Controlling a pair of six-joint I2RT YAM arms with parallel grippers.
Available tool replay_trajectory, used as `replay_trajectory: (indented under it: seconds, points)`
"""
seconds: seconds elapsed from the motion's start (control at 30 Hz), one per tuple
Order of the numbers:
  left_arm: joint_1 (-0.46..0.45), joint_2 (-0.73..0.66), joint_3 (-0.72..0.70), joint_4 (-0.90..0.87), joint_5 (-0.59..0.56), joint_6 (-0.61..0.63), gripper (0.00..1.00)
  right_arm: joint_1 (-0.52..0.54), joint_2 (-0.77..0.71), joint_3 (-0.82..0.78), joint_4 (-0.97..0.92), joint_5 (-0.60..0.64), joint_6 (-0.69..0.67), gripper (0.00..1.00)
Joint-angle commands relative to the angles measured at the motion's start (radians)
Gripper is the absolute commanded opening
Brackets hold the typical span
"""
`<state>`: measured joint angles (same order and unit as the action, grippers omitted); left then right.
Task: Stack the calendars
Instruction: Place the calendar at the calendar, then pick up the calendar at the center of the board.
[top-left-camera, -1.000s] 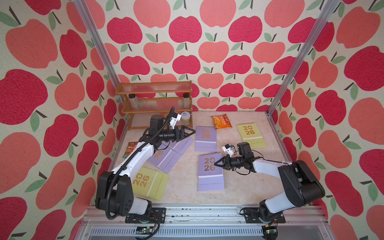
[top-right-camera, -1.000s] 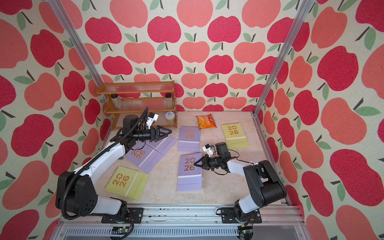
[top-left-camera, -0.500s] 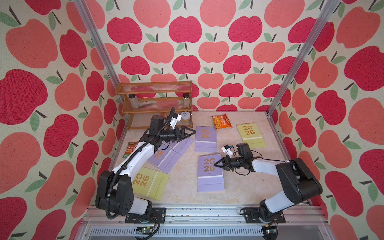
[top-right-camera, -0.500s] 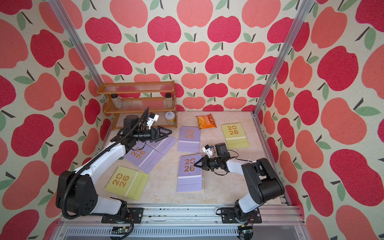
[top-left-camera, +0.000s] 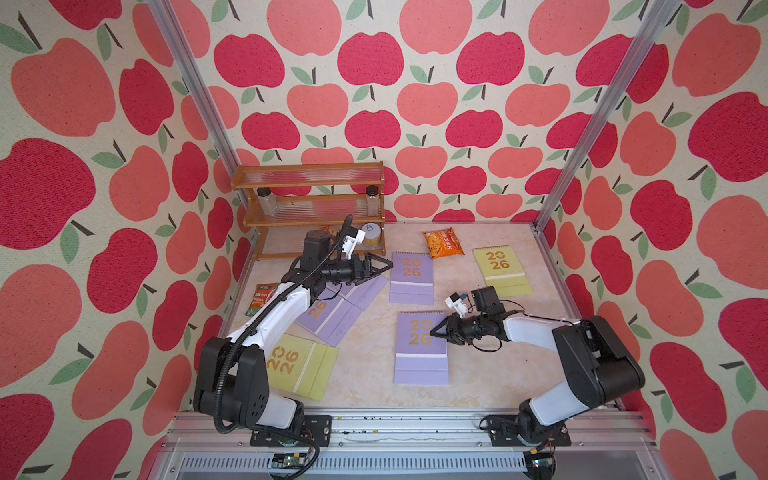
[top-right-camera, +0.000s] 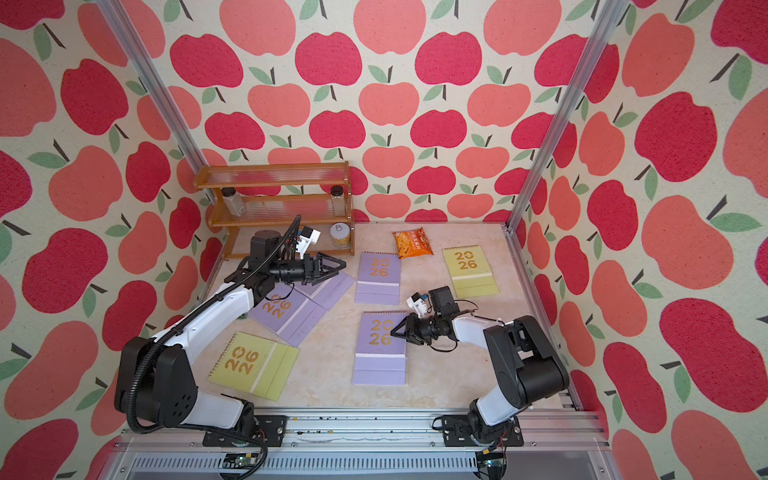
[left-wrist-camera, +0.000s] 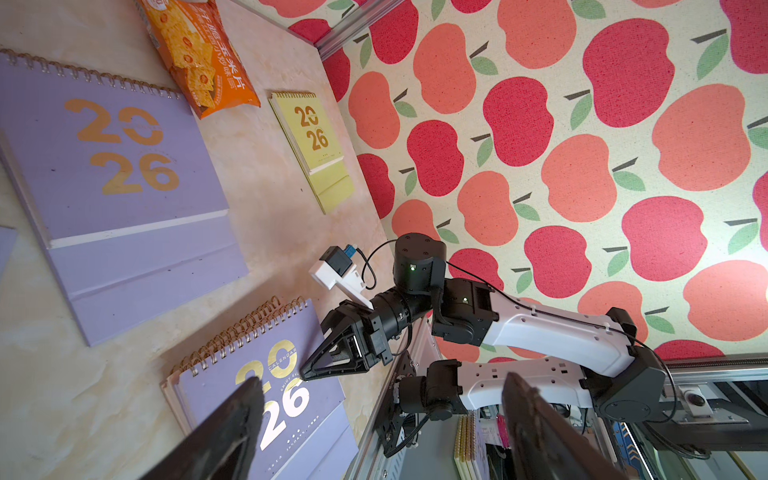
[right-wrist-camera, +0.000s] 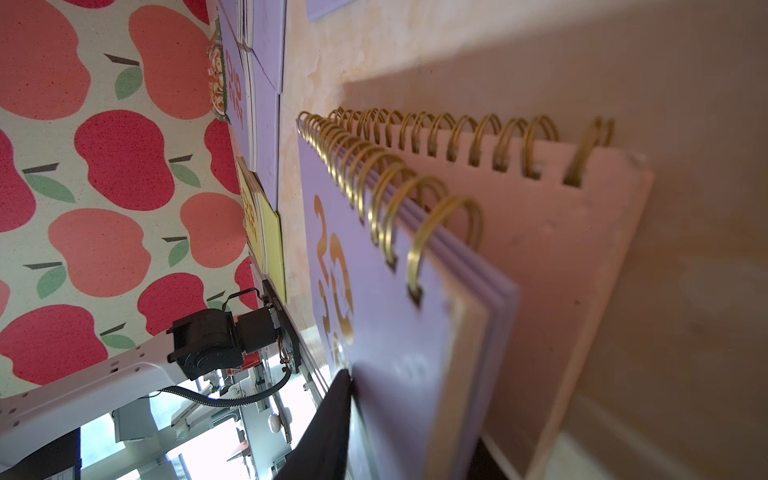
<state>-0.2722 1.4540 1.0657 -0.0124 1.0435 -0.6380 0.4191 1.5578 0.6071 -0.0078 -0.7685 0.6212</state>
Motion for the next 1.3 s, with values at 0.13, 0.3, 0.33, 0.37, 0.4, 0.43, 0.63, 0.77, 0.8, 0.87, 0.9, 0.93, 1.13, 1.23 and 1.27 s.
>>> replay_trajectory:
  seconds: [0.13, 0.3, 0.33, 0.37, 0.4, 0.43, 0.63, 0.77, 0.8, 0.87, 0.9, 0.93, 1.13, 1.23, 1.27]
  points:
    - [-0.004, 0.009, -0.008, 0.012, 0.01, 0.001, 0.88, 0.007, -0.05, 0.056, -0.122, 0.099, -0.068, 0.45]
    - [-0.004, 0.009, -0.006, 0.0, 0.003, 0.01, 0.88, 0.009, -0.101, 0.076, -0.212, 0.203, -0.1, 0.61]
    - [-0.004, 0.008, -0.002, -0.017, -0.006, 0.019, 0.88, 0.01, -0.118, 0.083, -0.244, 0.244, -0.112, 0.63]
    - [-0.004, 0.01, 0.005, -0.041, -0.021, 0.033, 0.88, 0.01, -0.132, 0.089, -0.271, 0.278, -0.123, 0.64]
    - [-0.005, 0.014, 0.018, -0.08, -0.039, 0.049, 0.89, 0.01, -0.151, 0.097, -0.298, 0.317, -0.136, 0.65]
    - [-0.006, 0.019, 0.038, -0.119, -0.052, 0.074, 0.89, 0.01, -0.17, 0.108, -0.323, 0.35, -0.149, 0.67]
    - [-0.026, 0.092, 0.142, -0.286, -0.186, 0.144, 0.9, -0.009, -0.163, 0.28, -0.454, 0.455, -0.261, 0.71]
    - [-0.059, 0.196, 0.195, -0.345, -0.361, 0.165, 0.9, -0.038, -0.08, 0.421, -0.476, 0.434, -0.3, 0.72]
    - [-0.062, 0.227, 0.207, -0.348, -0.385, 0.16, 0.9, -0.048, -0.059, 0.449, -0.47, 0.424, -0.303, 0.72]
    - [-0.063, 0.305, 0.239, -0.347, -0.402, 0.151, 0.9, -0.074, -0.003, 0.503, -0.443, 0.375, -0.299, 0.73]
    - [-0.066, 0.335, 0.254, -0.346, -0.416, 0.148, 0.9, -0.087, 0.024, 0.528, -0.43, 0.355, -0.29, 0.73]
    - [-0.072, 0.367, 0.273, -0.349, -0.443, 0.147, 0.89, -0.1, 0.055, 0.555, -0.414, 0.328, -0.279, 0.73]
    - [-0.099, 0.493, 0.377, -0.383, -0.636, 0.171, 0.9, -0.142, 0.223, 0.68, -0.371, 0.274, -0.273, 0.76]
    - [-0.102, 0.538, 0.417, -0.386, -0.666, 0.175, 0.9, -0.151, 0.29, 0.72, -0.352, 0.264, -0.267, 0.76]
    - [-0.102, 0.551, 0.431, -0.391, -0.668, 0.176, 0.9, -0.151, 0.309, 0.732, -0.348, 0.262, -0.267, 0.76]
